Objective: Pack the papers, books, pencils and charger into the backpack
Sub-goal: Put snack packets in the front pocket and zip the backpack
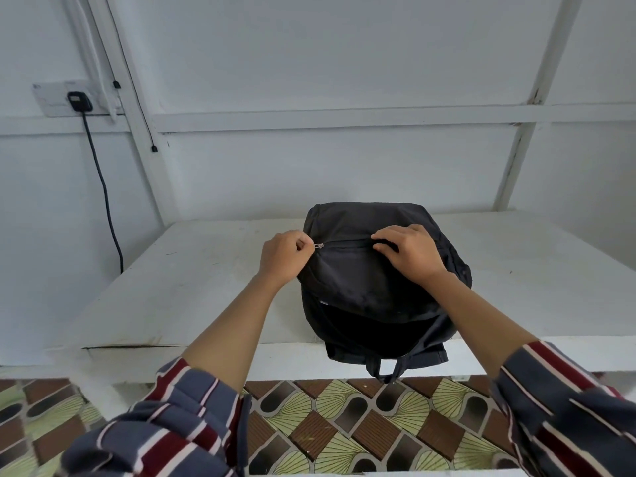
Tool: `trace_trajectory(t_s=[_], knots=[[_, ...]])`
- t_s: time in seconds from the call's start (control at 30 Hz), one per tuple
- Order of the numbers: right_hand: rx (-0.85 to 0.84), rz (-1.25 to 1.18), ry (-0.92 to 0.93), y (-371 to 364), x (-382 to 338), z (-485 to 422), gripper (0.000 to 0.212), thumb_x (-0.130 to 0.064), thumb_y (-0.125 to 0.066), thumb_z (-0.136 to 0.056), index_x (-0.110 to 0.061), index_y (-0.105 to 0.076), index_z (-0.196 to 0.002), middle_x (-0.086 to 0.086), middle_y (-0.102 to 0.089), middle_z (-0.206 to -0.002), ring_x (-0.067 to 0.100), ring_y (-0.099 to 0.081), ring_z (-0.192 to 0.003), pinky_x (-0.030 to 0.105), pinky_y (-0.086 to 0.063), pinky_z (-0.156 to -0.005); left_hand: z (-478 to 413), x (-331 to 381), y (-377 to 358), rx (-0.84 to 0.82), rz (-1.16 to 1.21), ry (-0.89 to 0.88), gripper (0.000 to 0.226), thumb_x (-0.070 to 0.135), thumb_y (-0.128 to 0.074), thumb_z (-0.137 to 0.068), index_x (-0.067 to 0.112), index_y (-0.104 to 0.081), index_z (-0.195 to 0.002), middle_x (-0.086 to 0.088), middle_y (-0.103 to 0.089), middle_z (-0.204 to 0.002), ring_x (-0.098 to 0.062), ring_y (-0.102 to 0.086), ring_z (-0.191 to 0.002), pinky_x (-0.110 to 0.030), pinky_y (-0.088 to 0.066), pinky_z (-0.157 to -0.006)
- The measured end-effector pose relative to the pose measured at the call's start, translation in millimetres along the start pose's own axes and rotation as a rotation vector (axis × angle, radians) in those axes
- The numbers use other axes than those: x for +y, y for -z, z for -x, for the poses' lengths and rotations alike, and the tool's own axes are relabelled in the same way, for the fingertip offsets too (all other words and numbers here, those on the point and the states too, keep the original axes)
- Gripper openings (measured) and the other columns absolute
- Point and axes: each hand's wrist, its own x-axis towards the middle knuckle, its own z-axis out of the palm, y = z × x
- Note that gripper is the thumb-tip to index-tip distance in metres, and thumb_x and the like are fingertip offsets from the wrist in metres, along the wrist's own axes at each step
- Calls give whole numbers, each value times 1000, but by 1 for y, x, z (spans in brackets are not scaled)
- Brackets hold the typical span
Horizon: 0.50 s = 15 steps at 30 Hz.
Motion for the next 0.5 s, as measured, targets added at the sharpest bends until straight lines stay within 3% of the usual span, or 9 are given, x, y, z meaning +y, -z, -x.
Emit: trace_trajectory(t_s=[0.13,0.23,0.33,0.5], knots=[[-31,4,-32,16,15,8,22,-19,-70,-81,-14,-71,-102,4,-71,-105,23,-67,-98,42,-49,-86,-6,24,-13,-41,-56,-205,32,27,-55,-90,19,-58,-121,1,-55,-126,-18,-45,-120,-29,-35,-98],[-66,38,-89,29,29,20,25,-21,-67,-83,-16,-71,-107,5,-67,-115,25,-63,-108,45,-47,-92,-7,48,-31,-163,-81,-414,43,32,-58,-90,21,-52,-131,2,-47,-138,-15,-36,-131,-29,-28,-105],[-90,35,-165,46,40,35,26,-19,-63,-87,-17,-68,-112,5,-63,-123,26,-59,-114,47,-45,-95,-3,62,-53,-253,-199,-495,51,36,-56,-90,24,-44,-138,4,-40,-145,-14,-32,-135,-35,-19,-113],[-146,-74,-340,68,57,65,30,-15,-53,-93,-21,-63,-121,-1,-59,-129,17,-53,-119,25,-40,-98,1,61,-70,-209,-222,-446,47,35,-59,-86,26,-49,-131,7,-48,-137,-15,-40,-129,-40,-21,-113]])
